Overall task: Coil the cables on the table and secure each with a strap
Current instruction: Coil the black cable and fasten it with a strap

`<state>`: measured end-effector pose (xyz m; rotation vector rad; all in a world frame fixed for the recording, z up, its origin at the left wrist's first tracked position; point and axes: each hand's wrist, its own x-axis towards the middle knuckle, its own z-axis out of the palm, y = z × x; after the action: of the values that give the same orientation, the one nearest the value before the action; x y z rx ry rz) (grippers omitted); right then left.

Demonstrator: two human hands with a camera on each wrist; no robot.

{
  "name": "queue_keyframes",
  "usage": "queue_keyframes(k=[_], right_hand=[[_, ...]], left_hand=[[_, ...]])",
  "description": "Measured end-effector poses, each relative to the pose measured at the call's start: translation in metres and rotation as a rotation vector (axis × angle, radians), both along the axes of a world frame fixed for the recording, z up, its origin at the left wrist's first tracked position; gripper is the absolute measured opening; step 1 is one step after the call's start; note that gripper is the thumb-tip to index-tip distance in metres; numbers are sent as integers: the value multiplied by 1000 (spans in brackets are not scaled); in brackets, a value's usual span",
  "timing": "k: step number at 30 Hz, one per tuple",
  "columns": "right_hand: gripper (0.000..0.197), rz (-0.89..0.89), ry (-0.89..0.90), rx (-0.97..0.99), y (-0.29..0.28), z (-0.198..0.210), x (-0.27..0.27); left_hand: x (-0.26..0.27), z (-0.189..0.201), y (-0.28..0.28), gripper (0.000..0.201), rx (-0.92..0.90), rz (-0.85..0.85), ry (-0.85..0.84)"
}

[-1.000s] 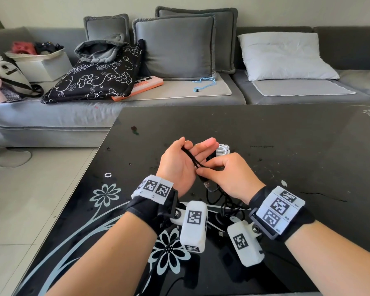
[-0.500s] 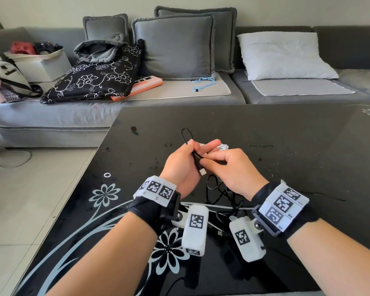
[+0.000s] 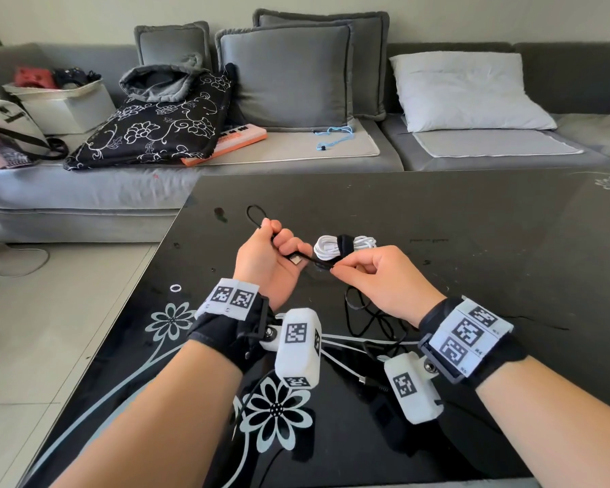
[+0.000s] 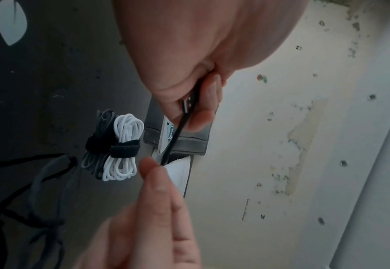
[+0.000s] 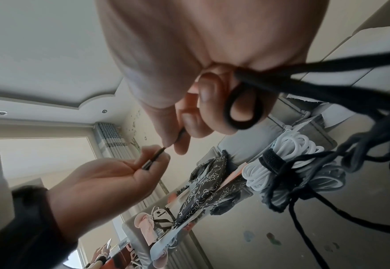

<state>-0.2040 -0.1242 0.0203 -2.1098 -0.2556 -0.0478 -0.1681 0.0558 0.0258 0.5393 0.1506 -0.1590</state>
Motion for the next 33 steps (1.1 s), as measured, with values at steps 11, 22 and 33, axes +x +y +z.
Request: queue_keyframes(k=[11, 22, 33], right_hand=[[13, 32, 64, -59, -6, 7, -2], [4, 32, -52, 25, -9, 8, 3], [8, 72, -107, 81, -9, 18, 2]], left_hand=[[1, -4, 0, 35, 248, -16, 14], [-8, -4, -10, 29, 701, -100, -31], [-11, -7, -14, 23, 987, -336, -92]])
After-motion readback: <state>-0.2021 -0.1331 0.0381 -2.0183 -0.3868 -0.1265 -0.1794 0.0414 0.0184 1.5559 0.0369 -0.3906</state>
